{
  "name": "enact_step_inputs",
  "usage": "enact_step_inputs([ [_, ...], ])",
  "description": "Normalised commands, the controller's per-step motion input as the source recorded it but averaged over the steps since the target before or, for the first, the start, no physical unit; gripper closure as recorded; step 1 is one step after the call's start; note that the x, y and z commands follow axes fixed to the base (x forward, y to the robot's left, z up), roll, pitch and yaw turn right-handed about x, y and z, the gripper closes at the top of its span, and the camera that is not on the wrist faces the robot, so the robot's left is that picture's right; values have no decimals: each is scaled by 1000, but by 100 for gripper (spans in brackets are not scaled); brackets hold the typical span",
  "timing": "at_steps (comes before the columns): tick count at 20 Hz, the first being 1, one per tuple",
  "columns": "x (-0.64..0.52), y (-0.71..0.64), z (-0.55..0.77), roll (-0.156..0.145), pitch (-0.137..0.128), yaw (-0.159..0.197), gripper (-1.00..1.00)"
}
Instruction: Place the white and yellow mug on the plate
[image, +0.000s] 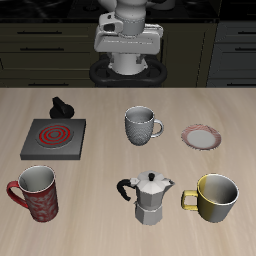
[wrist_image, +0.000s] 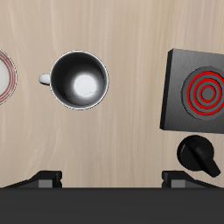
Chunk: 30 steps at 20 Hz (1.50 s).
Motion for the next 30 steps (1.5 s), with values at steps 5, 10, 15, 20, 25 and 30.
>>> enact_step_inputs([
  [5, 20, -33, 3, -8, -22, 3, -100],
  [10, 230, 50, -36, -4, -18, 5, -100],
  [15, 350, 196, -43, 16, 12, -15, -100],
  [20, 375, 341, 96, 36, -4, -15, -100],
  [25, 367, 410, 138, 65, 18, -14, -100],
  [30, 346, 393, 187, 21, -26, -26, -100],
])
